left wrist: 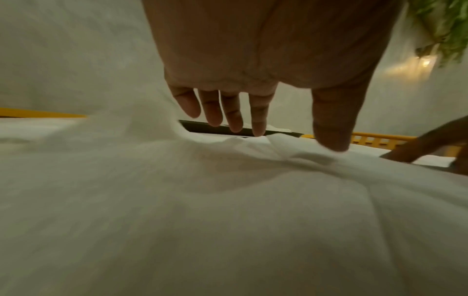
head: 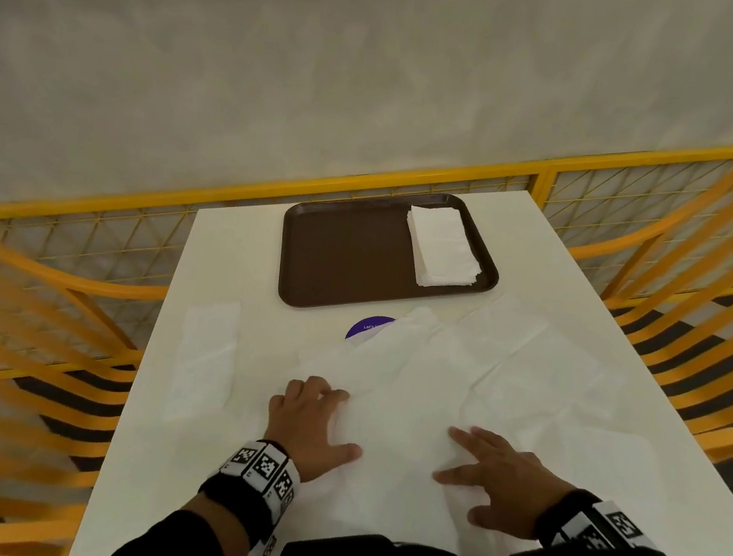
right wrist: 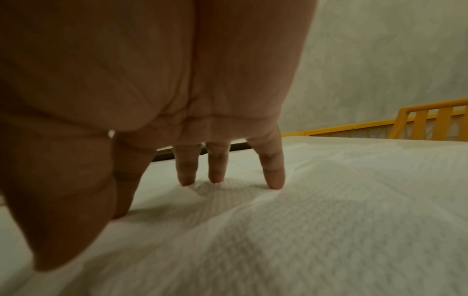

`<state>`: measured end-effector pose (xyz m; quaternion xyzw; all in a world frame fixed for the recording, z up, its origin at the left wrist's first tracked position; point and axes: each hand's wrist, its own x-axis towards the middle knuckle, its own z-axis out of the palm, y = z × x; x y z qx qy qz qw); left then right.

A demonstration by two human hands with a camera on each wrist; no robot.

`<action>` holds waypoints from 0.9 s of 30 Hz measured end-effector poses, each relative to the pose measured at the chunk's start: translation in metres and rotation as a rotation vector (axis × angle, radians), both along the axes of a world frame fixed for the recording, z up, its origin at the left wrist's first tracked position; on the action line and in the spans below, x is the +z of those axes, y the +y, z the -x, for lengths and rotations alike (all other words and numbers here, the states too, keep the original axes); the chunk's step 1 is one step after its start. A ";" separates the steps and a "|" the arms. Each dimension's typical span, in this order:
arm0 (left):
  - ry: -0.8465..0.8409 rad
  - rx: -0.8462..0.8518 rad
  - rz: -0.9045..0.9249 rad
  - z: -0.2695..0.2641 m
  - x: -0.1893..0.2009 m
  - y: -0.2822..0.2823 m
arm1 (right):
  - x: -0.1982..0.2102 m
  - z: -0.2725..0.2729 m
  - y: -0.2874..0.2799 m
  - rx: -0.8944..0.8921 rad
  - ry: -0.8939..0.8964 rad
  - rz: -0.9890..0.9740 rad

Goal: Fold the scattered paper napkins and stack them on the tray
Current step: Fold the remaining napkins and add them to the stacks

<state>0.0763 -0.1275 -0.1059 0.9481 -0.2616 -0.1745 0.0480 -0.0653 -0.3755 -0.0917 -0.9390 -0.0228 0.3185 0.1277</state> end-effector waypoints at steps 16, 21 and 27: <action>0.458 0.017 1.070 -0.011 0.093 -0.030 | 0.046 -0.018 0.001 -0.580 -0.240 -0.700; 0.514 0.121 1.293 -0.019 0.129 -0.016 | 0.075 -0.039 0.022 -0.635 -0.359 -0.906; 0.235 0.240 1.094 -0.017 0.126 -0.002 | 0.092 -0.047 0.030 -0.573 -0.559 -0.622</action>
